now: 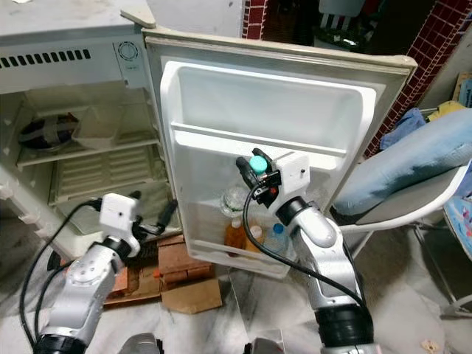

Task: Restocking fridge

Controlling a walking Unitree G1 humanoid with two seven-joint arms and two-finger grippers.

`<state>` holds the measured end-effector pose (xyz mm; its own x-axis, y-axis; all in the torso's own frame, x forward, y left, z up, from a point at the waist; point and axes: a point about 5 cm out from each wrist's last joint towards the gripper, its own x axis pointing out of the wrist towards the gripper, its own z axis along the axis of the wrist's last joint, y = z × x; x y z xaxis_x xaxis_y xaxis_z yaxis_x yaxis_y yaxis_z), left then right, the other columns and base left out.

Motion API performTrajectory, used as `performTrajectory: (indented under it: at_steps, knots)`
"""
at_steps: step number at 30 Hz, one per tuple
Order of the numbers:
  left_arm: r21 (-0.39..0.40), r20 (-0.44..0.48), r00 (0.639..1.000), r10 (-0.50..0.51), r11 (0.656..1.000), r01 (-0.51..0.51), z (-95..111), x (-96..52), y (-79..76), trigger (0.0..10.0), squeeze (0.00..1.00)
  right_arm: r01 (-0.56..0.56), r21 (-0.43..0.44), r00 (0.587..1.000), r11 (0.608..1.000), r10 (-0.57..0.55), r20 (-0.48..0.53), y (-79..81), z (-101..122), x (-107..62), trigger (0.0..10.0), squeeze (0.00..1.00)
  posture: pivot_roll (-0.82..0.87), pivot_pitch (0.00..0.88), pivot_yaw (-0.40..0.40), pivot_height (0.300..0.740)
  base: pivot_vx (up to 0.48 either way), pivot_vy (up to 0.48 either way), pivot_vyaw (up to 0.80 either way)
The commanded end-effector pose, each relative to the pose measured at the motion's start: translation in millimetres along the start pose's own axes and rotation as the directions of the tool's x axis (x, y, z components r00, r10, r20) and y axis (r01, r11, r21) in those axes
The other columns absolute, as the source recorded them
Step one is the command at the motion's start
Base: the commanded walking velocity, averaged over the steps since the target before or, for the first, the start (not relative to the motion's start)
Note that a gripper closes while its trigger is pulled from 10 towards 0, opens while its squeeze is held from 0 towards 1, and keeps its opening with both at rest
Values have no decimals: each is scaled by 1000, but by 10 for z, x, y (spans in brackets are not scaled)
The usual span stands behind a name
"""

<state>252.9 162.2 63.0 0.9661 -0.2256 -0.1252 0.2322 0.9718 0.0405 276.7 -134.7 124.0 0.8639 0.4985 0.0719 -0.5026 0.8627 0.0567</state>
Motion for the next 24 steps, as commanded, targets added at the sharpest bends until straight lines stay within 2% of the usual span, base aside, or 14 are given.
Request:
performTrajectory:
  at_steps: [1, 2, 4, 5, 10, 13, 16, 18, 20, 24]
  knots:
    - [27, 19, 997, 74, 997, -74, 31, -24, 69, 10000, 0, 26, 28, 1000, 999, -26, 16, 23, 19, -3, 10000, 0, 47, 0, -40, 740, 0, 0, 0]
    - [35, 31, 993, 116, 993, -117, 55, -33, 101, 10000, 0, 42, 60, 999, 997, -43, 7, 54, -18, -7, 10000, 0, 53, 0, -40, 740, 0, 0, 0]
    - [34, 36, 991, 127, 991, -128, 65, -36, 110, 10000, 0, 47, 70, 999, 996, -48, 7, 63, -25, -7, 10000, 0, 53, 0, -40, 740, 0, 0, 0]
    - [72, 46, 985, 168, 983, -171, 101, -51, 143, 10000, 0, 79, 76, 997, 994, -79, -11, 81, -64, -14, 10000, 0, 58, 0, -40, 740, 0, 0, 0]
    - [80, 34, 967, 254, 963, -256, 126, -177, 272, 10000, 0, 222, 104, 975, 970, -219, -41, 14, -137, -71, 10000, 0, 73, 0, -38, 740, 0, 0, 0]
    - [83, 19, 960, 280, 956, -280, 90, -229, 313, 10000, 0, 258, 63, 966, 964, -256, -45, -29, -181, -115, 10000, 0, 78, 0, -41, 740, 0, 0, 0]
    - [96, 10, 957, 289, 953, -289, 55, -270, 309, 10000, 0, 267, 67, 963, 961, -262, -68, -27, -264, -178, 10000, 0, 82, 0, -46, 740, 0, 0, 0]
    - [100, 8, 956, 294, 951, -293, 41, -286, 296, 10000, 0, 272, 8, 960, 962, -271, -76, -14, -283, -198, 10000, 0, 80, 0, -48, 740, 0, 0, 0]
    - [103, 3, 955, 296, 950, -295, 28, -294, 289, 10000, 0, 276, 42, 956, 960, -269, -117, 15, -313, -208, 10000, 0, 79, 0, -45, 740, 0, 0, 0]
    - [90, -10, 963, 270, 959, -268, 26, -276, 241, 10000, 0, 281, 87, 958, 956, -273, -93, 42, -295, -201, 10000, 0, 76, 0, -38, 740, 0, 0, 0]
